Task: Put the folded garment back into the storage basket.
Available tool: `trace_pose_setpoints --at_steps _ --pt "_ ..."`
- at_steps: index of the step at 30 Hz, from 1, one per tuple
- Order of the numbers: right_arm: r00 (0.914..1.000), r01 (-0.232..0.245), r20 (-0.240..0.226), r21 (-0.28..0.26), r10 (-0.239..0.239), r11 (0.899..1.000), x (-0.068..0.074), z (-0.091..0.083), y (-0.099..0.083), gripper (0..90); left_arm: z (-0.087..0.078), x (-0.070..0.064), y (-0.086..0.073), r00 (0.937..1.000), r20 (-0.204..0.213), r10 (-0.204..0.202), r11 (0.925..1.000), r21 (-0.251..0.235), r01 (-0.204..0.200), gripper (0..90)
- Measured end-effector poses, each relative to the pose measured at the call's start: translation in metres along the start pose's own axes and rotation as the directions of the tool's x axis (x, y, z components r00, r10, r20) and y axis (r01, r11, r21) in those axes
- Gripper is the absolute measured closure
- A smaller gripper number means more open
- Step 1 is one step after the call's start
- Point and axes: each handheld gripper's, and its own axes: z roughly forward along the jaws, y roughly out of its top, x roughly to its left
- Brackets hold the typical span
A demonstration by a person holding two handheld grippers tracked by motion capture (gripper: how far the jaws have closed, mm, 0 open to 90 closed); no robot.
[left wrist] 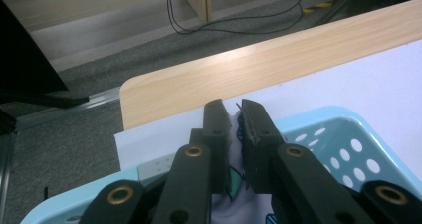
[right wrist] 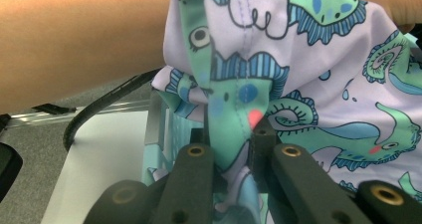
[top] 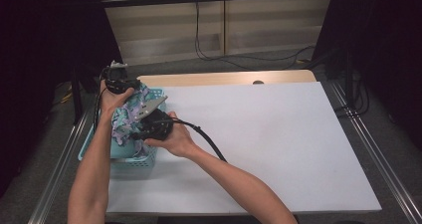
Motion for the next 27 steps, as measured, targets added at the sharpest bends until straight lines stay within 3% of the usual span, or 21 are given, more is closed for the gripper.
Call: trace_pose_setpoints --at_steps 14,16,17,22,24,26,27 --pt "0.9998 -0.011 0.016 0.026 0.011 1.000 -0.004 0.017 -0.005 83.8 0.009 0.005 -0.005 0.9999 0.009 -0.009 0.9999 -0.008 0.009 82.2" --pt "0.9999 -0.007 0.013 0.033 0.006 0.999 -0.003 0.020 -0.006 83.8 0.007 0.008 -0.005 0.9993 0.016 0.034 0.9986 0.041 -0.035 82.2" --pt "0.9999 -0.009 0.012 0.036 0.009 0.999 -0.002 0.021 -0.006 83.7 0.008 0.006 -0.006 1.0000 0.006 -0.002 1.0000 0.000 0.002 82.2" --pt "0.9996 -0.028 0.002 0.038 0.028 0.999 -0.001 0.029 -0.011 83.6 0.007 0.011 -0.008 0.9995 0.027 0.015 0.9989 0.044 -0.016 82.1" --pt "0.9997 -0.023 0.007 0.045 0.023 0.999 0.000 0.032 -0.011 83.6 0.007 0.011 -0.009 0.9998 0.020 -0.007 0.9996 0.027 0.007 82.1" --pt "0.9996 -0.028 0.005 0.046 0.028 0.999 0.001 0.034 -0.012 83.6 0.006 0.012 -0.010 0.9996 0.019 0.020 0.9982 0.057 -0.021 82.1" --pt "0.9997 -0.024 0.006 0.048 0.023 0.999 0.001 0.035 -0.012 83.6 0.007 0.012 -0.012 0.9999 0.010 0.002 0.9995 0.031 -0.002 82.1"
